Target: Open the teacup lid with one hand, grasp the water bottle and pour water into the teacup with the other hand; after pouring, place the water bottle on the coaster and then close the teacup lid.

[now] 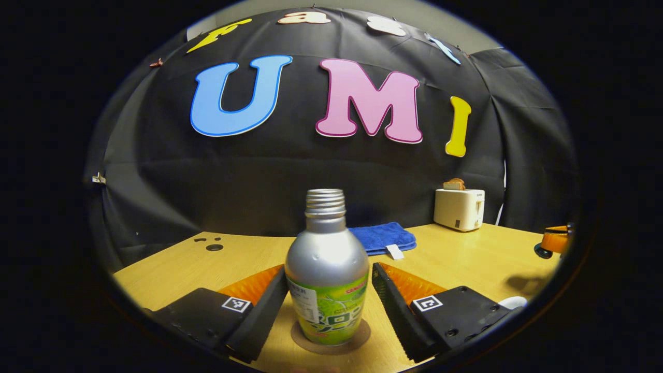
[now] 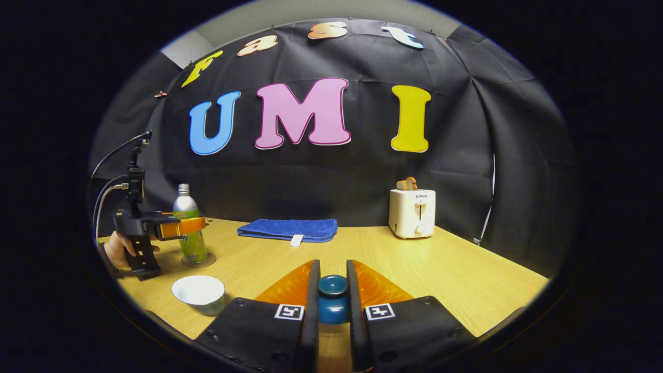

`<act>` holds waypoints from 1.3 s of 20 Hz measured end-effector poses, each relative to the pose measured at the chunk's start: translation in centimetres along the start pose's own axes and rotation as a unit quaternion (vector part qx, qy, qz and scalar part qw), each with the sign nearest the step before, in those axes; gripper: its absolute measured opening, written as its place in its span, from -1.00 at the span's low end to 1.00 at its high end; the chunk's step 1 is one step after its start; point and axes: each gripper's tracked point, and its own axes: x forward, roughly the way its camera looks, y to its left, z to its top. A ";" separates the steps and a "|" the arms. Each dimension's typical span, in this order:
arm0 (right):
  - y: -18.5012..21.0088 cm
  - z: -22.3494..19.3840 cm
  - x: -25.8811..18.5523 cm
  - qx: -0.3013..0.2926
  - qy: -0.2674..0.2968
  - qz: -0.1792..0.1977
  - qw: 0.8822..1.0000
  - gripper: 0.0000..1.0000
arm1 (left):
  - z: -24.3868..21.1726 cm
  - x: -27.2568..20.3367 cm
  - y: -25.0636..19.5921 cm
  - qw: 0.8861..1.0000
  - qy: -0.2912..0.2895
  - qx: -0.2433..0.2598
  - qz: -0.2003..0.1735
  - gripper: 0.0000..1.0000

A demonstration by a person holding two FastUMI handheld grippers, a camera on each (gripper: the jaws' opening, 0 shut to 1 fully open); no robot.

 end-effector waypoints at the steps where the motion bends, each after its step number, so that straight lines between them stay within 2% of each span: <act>1: 0.0 0.0 0.0 0.000 0.000 0.000 1.000 -0.43 | -0.1 -0.4 -0.1 1.000 0.006 -0.002 -0.002 0.95; 8: 0.0 0.0 0.0 0.000 0.000 0.000 1.000 -0.44 | -1.6 -3.5 0.1 0.999 0.031 -0.035 0.014 0.96; 15: 0.9 0.0 -0.3 0.001 0.000 0.009 1.000 -0.43 | -0.3 -4.9 3.1 0.998 -0.021 0.009 0.055 0.96; 20: 5.2 0.1 -1.4 0.013 0.001 0.049 0.999 -0.44 | -0.6 -5.1 3.4 0.998 -0.017 0.007 0.059 0.96; 23: 10.9 0.5 -2.0 0.048 0.008 0.106 0.993 -0.43 | -0.5 -5.2 3.7 0.998 -0.016 0.007 0.066 0.95; 26: 14.2 0.1 -1.7 0.021 0.019 0.127 0.991 -0.44 | -0.6 -5.1 3.7 0.998 -0.015 0.007 0.066 0.95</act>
